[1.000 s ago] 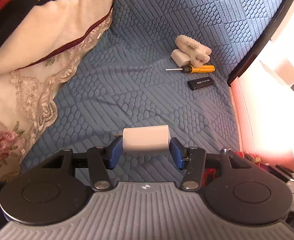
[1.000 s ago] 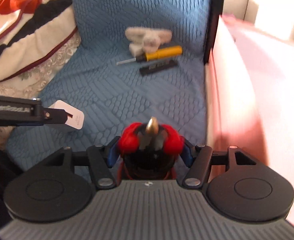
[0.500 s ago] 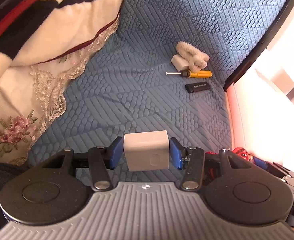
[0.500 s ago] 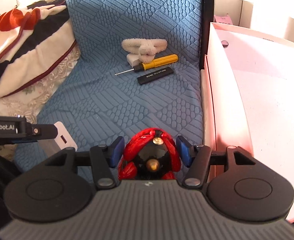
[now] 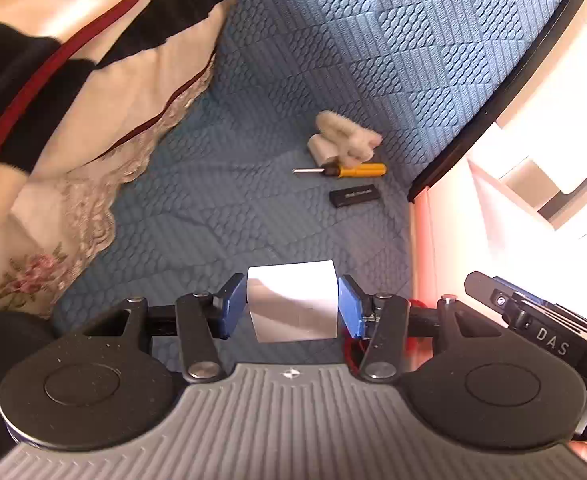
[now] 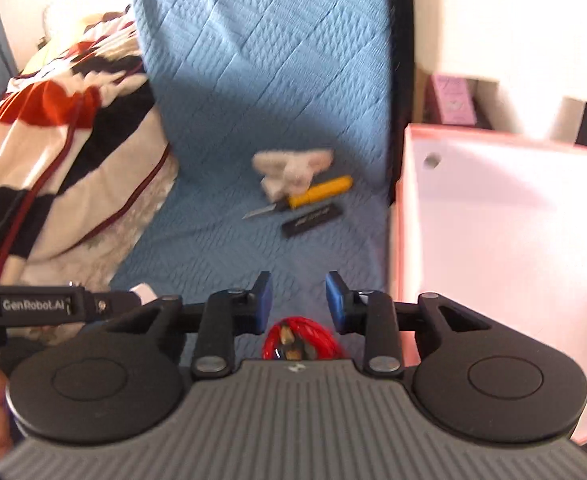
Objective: Organize rigid objects
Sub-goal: 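Lift the red figure with the right tool while the left tool lifts the charger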
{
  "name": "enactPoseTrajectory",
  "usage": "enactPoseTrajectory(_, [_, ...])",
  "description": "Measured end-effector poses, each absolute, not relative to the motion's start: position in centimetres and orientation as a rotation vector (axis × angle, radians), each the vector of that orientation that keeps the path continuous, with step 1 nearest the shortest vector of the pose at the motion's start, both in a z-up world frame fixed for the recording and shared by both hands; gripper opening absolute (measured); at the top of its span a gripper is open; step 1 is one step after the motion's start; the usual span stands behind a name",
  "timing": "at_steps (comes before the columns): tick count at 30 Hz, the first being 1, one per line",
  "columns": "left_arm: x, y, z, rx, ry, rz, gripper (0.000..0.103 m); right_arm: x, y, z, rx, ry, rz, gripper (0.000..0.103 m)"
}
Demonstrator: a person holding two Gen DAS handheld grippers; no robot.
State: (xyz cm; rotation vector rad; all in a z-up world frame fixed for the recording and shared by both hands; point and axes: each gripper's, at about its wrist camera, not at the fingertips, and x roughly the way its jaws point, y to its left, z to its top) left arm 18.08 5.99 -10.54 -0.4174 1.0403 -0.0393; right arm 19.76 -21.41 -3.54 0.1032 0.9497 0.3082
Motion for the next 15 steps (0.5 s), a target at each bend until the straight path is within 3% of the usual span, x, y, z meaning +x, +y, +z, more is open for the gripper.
enactPoseTrajectory(9, [18.0,5.1,-11.6,-0.414,1.037,-0.031,0.056,19.2,-22.0,-5.1,0.145,0.997,0.340,0.034])
enactPoseTrajectory(12, [18.0,5.3,-12.2,-0.410,1.043,-0.029,0.056,18.8,-21.7,-6.1,0.139,1.009,0.339,0.042])
enactPoseTrajectory(14, [17.9,5.5,-12.5,-0.402,1.043,-0.024,0.056,19.0,-21.4,-6.8,0.121,1.021,0.349,0.056])
enactPoseTrajectory(15, [17.9,5.6,-12.5,-0.400,1.043,-0.021,0.056,19.1,-21.2,-7.1,0.110,1.021,0.366,0.058])
